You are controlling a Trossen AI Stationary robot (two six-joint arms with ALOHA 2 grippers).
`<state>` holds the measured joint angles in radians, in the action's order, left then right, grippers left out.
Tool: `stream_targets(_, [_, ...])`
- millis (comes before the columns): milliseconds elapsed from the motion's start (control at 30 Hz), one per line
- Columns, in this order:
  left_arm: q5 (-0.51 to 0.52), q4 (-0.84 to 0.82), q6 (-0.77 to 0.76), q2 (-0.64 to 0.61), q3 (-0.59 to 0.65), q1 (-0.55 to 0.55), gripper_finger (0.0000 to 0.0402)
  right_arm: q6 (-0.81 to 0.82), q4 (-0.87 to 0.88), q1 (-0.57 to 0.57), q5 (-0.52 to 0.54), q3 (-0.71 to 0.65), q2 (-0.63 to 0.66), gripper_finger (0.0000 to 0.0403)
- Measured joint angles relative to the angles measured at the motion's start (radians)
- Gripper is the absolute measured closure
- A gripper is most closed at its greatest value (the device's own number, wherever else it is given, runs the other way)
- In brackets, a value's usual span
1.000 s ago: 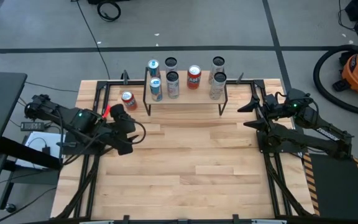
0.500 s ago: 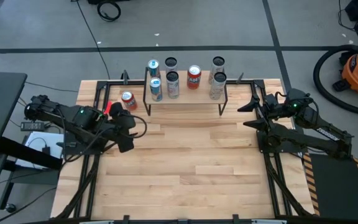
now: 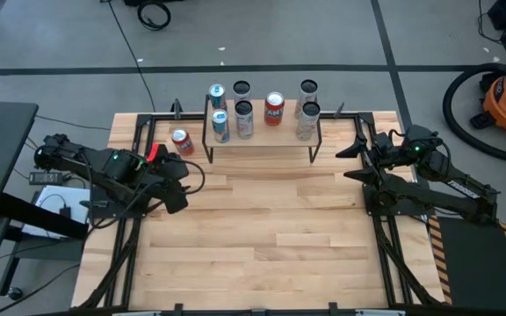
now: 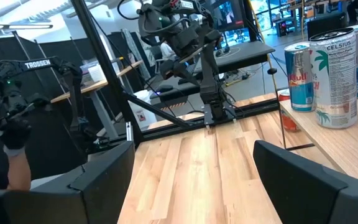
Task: Place canned beverage on shelf
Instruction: Put the orange soda can on the shelf
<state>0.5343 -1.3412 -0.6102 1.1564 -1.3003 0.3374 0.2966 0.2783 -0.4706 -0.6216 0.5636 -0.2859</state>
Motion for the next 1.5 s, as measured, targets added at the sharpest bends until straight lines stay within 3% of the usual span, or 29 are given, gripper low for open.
stream_targets(200, [0.003,0.061,0.001,0.002,0.0,-0.004,0.0088,0.0,0.0,0.0,0.0,0.0,0.0,0.0063])
stream_targets(433, [-0.037,0.016,0.008,0.002,0.0,-0.005,0.0088,0.0,0.0,0.0,0.0,0.0,0.0,0.0063])
stream_targets(1033, [-0.08,-0.018,-0.194,0.001,0.0,-0.005,0.0088,0.0,0.0,0.0,0.0,0.0,0.0,0.0063])
stream_targets(1500, [-0.054,0.065,-0.051,0.001,0.0,-0.005,0.0088,0.0,0.0,0.0,0.0,0.0,0.0,0.0063])
